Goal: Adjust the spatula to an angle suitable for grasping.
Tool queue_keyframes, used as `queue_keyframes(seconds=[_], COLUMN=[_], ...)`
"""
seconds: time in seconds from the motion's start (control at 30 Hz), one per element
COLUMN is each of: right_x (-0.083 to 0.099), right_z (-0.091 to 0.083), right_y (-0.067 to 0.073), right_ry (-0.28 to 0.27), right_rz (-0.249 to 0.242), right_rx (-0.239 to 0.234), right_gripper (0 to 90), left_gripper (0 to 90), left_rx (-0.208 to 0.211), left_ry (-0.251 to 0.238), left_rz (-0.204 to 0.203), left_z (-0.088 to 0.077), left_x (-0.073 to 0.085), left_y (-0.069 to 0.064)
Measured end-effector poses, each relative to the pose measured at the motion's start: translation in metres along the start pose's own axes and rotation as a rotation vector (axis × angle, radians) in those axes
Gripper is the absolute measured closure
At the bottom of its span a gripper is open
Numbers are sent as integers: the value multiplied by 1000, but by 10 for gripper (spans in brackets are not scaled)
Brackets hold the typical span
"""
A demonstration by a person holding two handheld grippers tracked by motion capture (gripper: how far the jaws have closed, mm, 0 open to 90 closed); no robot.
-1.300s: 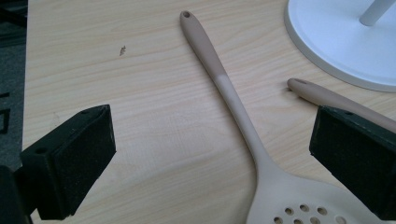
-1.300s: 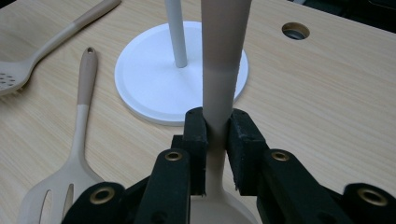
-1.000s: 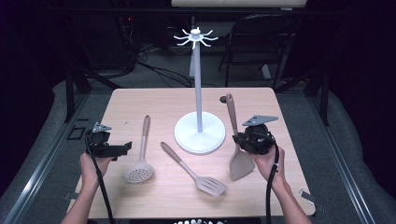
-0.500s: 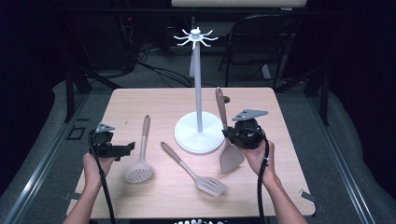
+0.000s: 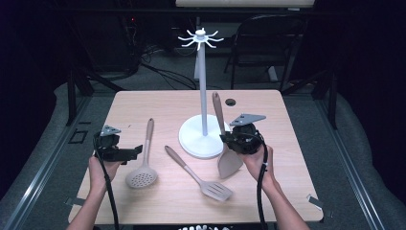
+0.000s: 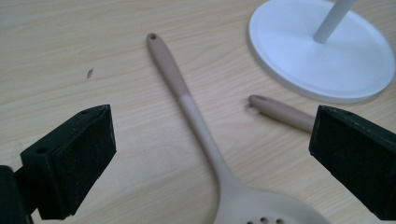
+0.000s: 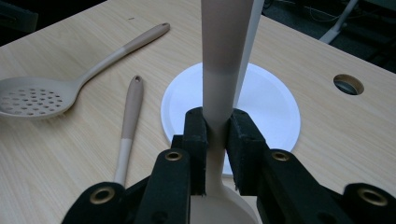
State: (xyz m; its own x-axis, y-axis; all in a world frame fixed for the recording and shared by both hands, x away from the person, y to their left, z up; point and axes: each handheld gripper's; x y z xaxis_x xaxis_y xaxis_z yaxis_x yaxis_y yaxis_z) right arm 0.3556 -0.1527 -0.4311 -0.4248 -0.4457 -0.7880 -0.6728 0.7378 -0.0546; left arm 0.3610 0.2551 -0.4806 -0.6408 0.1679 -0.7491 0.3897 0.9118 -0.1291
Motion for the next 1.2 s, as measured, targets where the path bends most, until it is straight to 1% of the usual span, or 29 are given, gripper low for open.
queue_keyframes(seconds=[0.03, 0.07, 0.17, 0.2, 0.23, 0.27, 0.3, 0.37, 0.4, 0.43, 0.5, 0.53, 0.57, 0.6, 0.63, 0.73, 0.83, 0.9, 0.93, 0.97, 1.0, 1.07, 1.1, 1.13, 1.17, 1.2], right_x=[0, -1, -2, -2, -3, -5, -6, -7, -8, -9, -10, -10, -9, -9, -9, -9, -11, -11, -11, -12, -12, -12, -12, -13, -12, -13], right_z=[0, 0, 0, 0, -1, -2, -2, -3, -3, -3, -3, -2, -1, 0, 0, 4, 6, 8, 9, 10, 11, 13, 13, 14, 14, 15], right_y=[0, 1, 2, 2, 2, 4, 4, 4, 4, 4, 4, 4, 4, 4, 4, 5, 7, 7, 7, 8, 8, 9, 9, 9, 9, 9], right_ry=[0, -4, -18, -18, -20, -25, -28, -37, -40, -41, -48, -46, -43, -43, -38, -44, -38, -41, -36, -34, -36, -35, -35, -32, -32, -32], right_rz=[0, -12, -14, -14, -16, -24, -26, -27, -29, -32, -28, -24, -26, -23, -23, -21, -32, -32, -34, -34, -37, -33, -33, -34, -37, -38], right_rx=[0, 5, 6, 6, 4, 6, 9, 10, 9, 12, 10, 8, 11, 10, 13, 10, 17, 13, 15, 15, 13, 12, 12, 10, 12, 12], right_gripper=[786, 786, 786, 786, 786, 786, 786, 786, 786, 786, 786, 786, 786, 786, 786, 786, 786, 786, 785, 786, 785, 786, 786, 785, 785, 785], left_gripper=[6, 7, 14, 16, 16, 20, 22, 26, 26, 29, 44, 55, 71, 85, 95, 107, 123, 140, 143, 146, 149, 152, 155, 160, 169, 184], left_rx=[0, 9, 42, 42, 54, 75, 83, 115, 132, 132, 180, 180, 200, 209, 228, 259, 290, 310, 310, 332, 345, 366, 366, 390, 404, 412], left_ry=[0, -13, -32, -32, -40, -54, -61, -76, -85, -85, -104, -104, -117, -117, -121, -119, -128, -134, -134, -145, -147, -160, -160, -163, -171, -169], left_rz=[0, 11, 20, 20, 27, 44, 50, 65, 66, 66, 57, 57, 72, 76, 80, 92, 108, 118, 118, 125, 132, 133, 133, 136, 136, 145], left_z=[0, 0, 1, 1, 1, 2, 3, 4, 4, 4, 7, 7, 10, 11, 14, 21, 27, 30, 30, 32, 33, 34, 34, 36, 36, 37], left_x=[0, -4, -12, -12, -15, -19, -21, -26, -28, -28, -35, -35, -40, -42, -44, -50, -57, -62, -62, -67, -71, -75, -75, -79, -81, -83], left_y=[0, -5, -14, -14, -19, -28, -31, -40, -43, -43, -51, -51, -59, -62, -67, -79, -93, -101, -101, -110, -115, -122, -122, -128, -132, -135])
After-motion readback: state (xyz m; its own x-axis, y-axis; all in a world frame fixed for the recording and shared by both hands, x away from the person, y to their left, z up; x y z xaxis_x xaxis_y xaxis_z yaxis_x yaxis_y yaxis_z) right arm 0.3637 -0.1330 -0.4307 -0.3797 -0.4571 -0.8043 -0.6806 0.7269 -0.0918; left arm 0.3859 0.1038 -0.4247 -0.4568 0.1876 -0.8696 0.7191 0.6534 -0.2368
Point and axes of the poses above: each handheld gripper's, and its own axes: z roughly forward along the jaws, x roughly out of its underside, y roughly to its left, and after that the axes turned 3 degrees about -z, right-handed
